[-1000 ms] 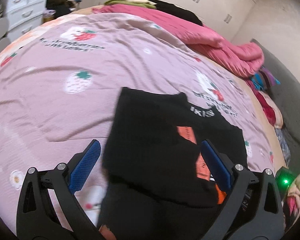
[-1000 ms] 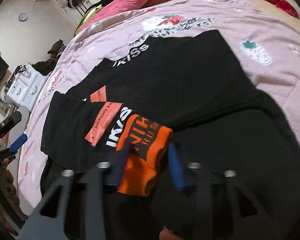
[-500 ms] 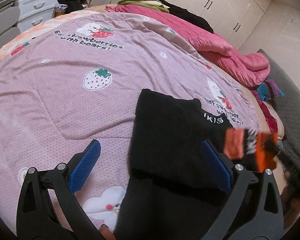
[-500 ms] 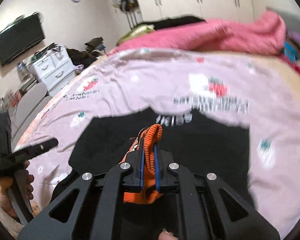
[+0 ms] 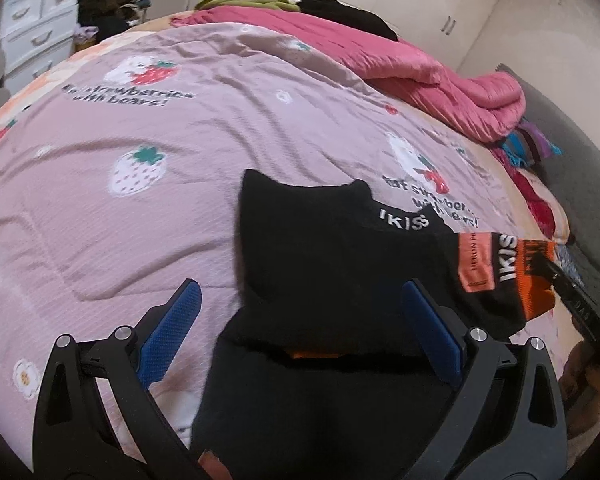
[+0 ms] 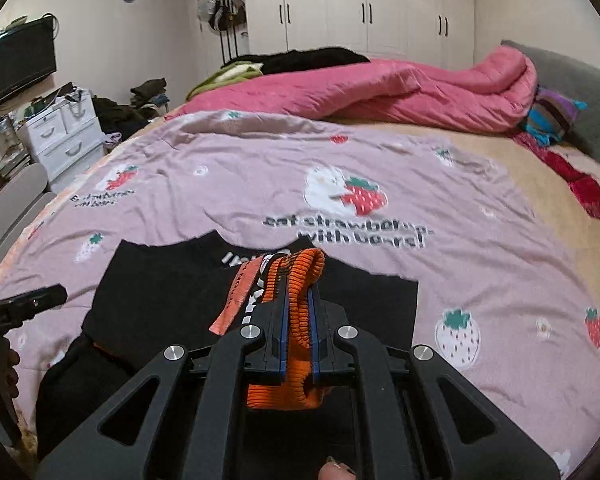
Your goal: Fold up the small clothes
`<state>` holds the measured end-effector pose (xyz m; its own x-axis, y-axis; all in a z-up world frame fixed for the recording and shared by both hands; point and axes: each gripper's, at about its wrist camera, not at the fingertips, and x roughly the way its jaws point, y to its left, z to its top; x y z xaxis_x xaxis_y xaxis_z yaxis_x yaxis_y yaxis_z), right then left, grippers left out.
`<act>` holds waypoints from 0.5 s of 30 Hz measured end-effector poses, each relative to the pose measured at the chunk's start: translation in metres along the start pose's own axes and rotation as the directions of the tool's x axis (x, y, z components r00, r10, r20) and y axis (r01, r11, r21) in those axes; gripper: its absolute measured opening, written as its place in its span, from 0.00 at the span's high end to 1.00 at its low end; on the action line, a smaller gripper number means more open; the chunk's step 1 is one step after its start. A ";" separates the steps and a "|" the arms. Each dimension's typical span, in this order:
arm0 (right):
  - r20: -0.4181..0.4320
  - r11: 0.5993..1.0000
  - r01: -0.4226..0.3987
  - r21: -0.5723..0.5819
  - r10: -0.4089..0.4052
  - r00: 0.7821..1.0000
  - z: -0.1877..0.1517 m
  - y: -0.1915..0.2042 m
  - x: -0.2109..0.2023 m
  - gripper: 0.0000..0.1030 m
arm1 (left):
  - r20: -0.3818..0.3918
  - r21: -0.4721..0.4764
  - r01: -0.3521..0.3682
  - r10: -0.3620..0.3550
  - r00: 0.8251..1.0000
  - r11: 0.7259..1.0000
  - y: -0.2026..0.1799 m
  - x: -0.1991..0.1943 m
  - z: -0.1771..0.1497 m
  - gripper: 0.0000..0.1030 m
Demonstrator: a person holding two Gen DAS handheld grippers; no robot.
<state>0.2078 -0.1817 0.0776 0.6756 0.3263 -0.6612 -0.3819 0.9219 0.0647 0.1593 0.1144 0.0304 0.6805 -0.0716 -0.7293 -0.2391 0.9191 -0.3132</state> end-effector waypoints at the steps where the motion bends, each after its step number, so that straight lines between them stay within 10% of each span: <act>1: -0.007 1.000 0.002 0.008 -0.002 1.000 -0.003 -0.002 0.002 0.93 | 0.000 0.005 0.005 -0.005 1.000 1.000 -0.002 0.001 0.001 0.13; 15: -0.074 0.995 0.051 0.082 -0.045 0.996 -0.023 -0.022 0.015 0.91 | -0.073 0.076 0.027 -0.021 0.997 0.997 -0.029 0.036 0.003 0.19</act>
<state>0.2121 -0.2022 0.0494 0.6434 0.2677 -0.7172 -0.2935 0.9515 0.0918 0.1928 0.0864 0.0151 0.6330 -0.1194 -0.7649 -0.1670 0.9437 -0.2855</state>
